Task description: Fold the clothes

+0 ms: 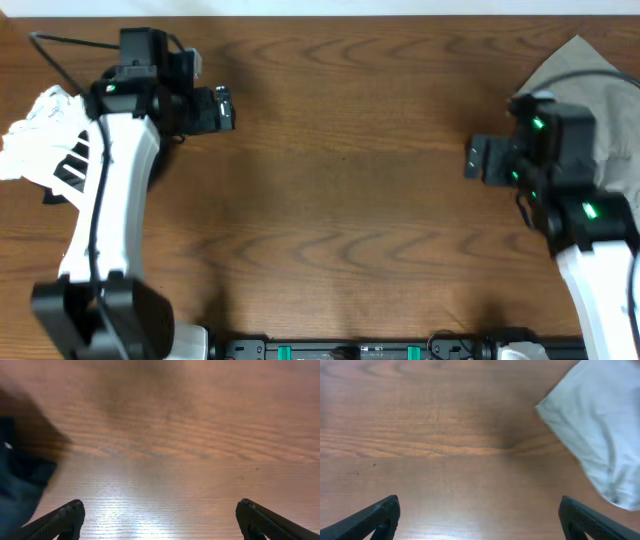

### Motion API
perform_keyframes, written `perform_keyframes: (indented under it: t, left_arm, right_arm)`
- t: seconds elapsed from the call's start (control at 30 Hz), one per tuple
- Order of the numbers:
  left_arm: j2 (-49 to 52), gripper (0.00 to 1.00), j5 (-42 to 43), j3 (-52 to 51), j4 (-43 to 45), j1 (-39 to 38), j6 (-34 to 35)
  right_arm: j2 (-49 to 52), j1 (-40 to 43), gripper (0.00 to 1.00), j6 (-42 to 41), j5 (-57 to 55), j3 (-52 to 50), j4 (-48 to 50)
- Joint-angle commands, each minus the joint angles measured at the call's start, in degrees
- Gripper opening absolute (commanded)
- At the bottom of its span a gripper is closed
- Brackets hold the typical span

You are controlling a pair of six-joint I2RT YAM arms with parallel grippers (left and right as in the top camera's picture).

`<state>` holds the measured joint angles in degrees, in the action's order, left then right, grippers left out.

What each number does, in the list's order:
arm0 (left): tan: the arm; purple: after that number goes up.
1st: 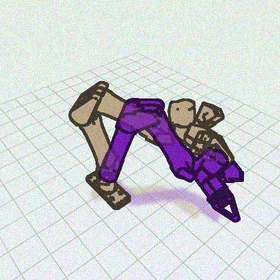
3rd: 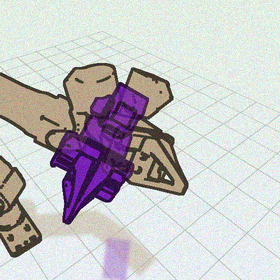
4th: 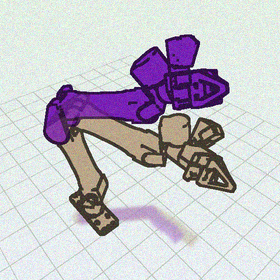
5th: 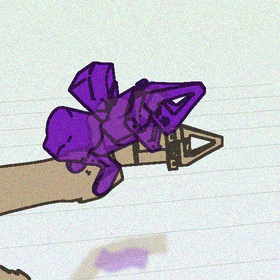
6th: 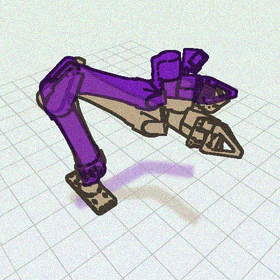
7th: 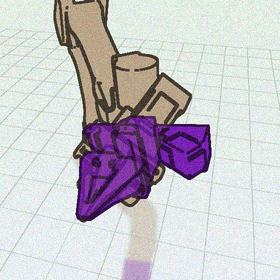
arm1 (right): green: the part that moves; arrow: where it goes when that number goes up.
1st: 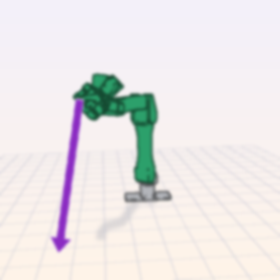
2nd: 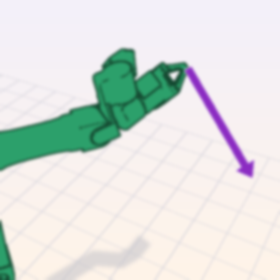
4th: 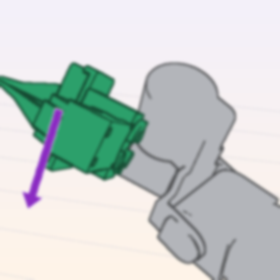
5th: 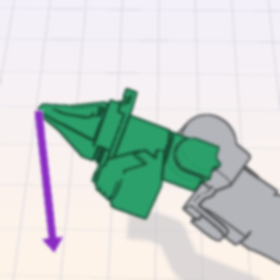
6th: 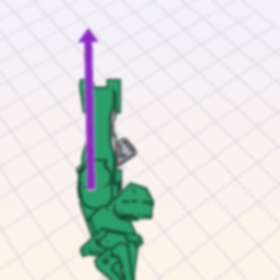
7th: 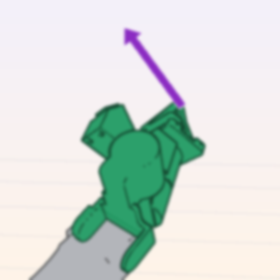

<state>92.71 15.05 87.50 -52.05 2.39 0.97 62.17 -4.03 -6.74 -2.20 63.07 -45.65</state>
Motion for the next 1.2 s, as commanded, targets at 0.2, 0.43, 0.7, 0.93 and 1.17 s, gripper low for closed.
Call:
perform_keyframes:
  t: [0.2, 0.43, 0.7, 0.93, 1.17]
  left_arm:
    - [-15.67, 0.98, 0.33, -5.14, 0.42, -3.26, -2.12]
    - [-26.18, 0.98, 0.31, -14.71, 1.90, -4.48, -2.45]
    - [-43.17, 0.98, -1.16, -31.52, 7.78, -4.46, -2.47]
    - [-46.58, 0.98, -1.62, -36.46, 7.98, -4.46, -2.45]
    - [-45.22, 0.98, -1.62, -36.46, 7.98, -4.46, -2.47]
  right_arm:
    - [-16.70, 0.37, 0.99, -6.10, -7.52, -2.38, -9.46]
    - [-26.60, 0.33, 0.99, -10.97, -7.91, -11.08, -11.98]
    - [-32.30, 0.33, 0.99, -15.10, -7.91, -18.62, -11.98]
    - [-32.04, 0.33, 0.99, -15.96, -6.78, -19.30, -12.09]
    - [-32.04, 0.33, 0.99, -15.96, -6.80, -19.30, -12.09]
